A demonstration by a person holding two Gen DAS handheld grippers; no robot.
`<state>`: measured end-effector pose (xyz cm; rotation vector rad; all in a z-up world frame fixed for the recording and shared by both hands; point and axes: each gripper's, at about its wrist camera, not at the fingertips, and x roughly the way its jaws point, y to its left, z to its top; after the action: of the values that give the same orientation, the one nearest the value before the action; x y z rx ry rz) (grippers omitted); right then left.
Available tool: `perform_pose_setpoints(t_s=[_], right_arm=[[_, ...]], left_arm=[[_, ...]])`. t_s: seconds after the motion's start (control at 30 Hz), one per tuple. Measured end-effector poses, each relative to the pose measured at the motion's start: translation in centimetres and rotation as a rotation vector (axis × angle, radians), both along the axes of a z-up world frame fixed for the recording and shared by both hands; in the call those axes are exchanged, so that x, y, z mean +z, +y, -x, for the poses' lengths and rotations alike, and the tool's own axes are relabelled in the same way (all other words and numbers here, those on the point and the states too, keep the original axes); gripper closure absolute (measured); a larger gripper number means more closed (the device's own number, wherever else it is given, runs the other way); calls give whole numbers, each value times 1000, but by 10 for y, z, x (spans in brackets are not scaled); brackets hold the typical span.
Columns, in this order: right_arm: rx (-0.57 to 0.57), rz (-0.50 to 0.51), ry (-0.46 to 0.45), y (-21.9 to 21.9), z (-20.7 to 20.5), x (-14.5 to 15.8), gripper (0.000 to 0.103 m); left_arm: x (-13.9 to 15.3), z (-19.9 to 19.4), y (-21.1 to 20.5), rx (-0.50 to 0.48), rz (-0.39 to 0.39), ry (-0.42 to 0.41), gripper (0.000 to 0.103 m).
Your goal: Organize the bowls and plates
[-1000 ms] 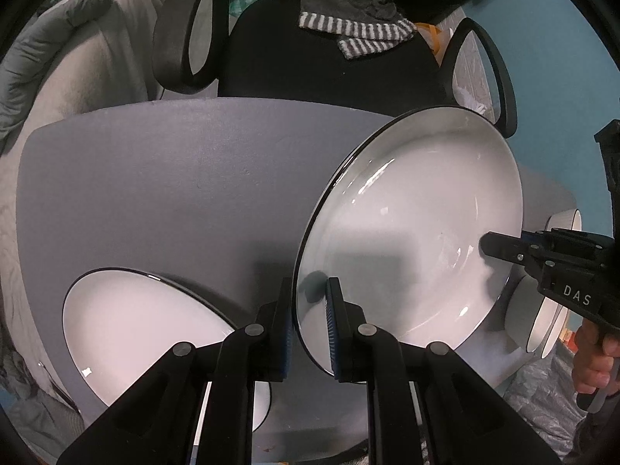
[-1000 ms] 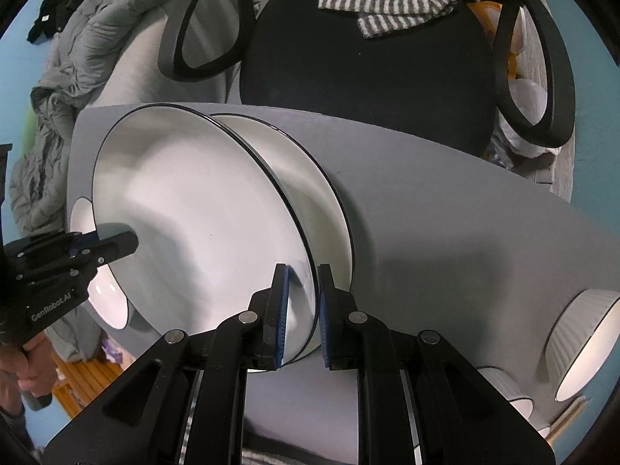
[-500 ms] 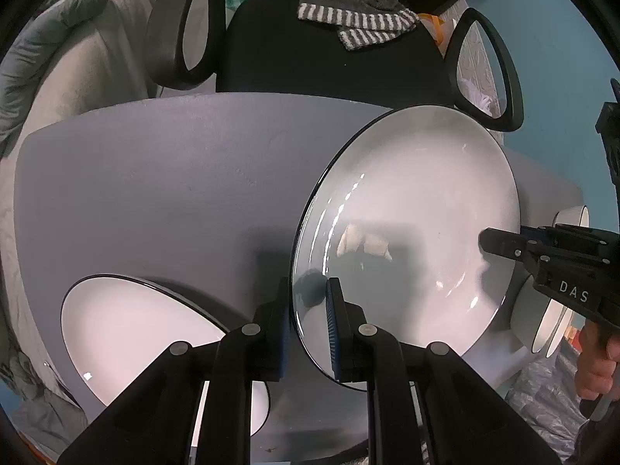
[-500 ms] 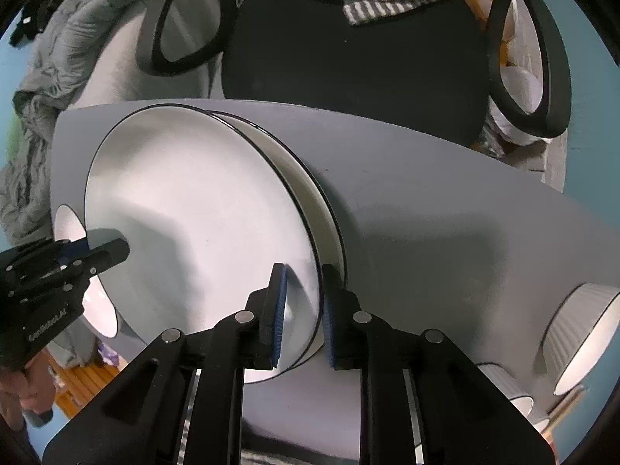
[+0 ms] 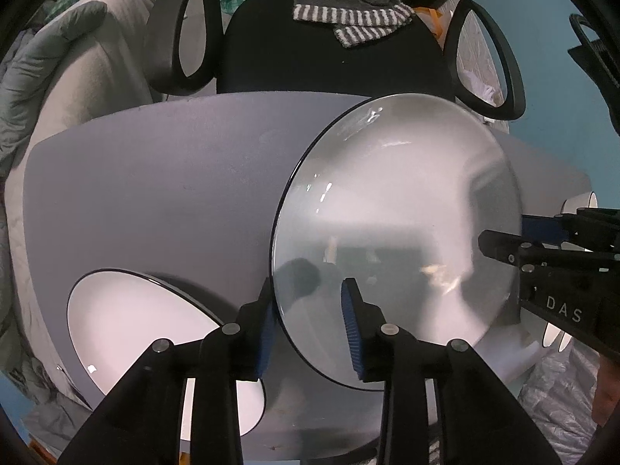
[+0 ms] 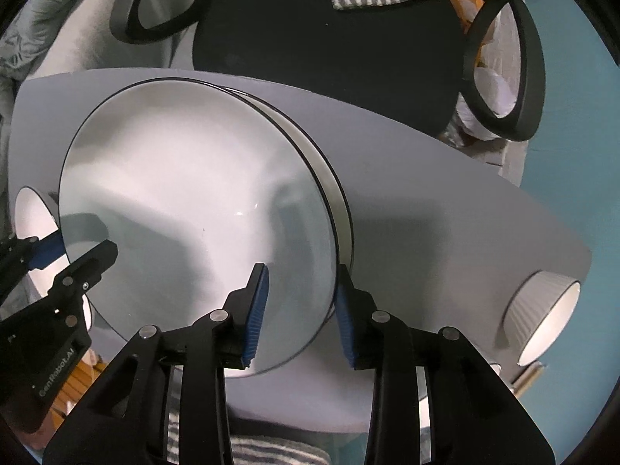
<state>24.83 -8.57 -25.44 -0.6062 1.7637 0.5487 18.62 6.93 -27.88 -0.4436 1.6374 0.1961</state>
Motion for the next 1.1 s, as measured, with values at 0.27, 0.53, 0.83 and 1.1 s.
perform_pose_setpoints(t_s=[0.27,0.53,0.83,1.1], right_arm=[[20,11,-40,-6,2,6,62],[-13,-42,-66,-21,10,18,49],[-48,-125,-101,-31,21,35,44],[8,-154,-113,-22,44,49,43]], left_arm=[[5,5,-8,-14,-22,-1,70],[16,12,-7,5,-58,-13,60],[34,38,-2,51,-62,-31,60],[57,81,9,105,-83,-60,52]])
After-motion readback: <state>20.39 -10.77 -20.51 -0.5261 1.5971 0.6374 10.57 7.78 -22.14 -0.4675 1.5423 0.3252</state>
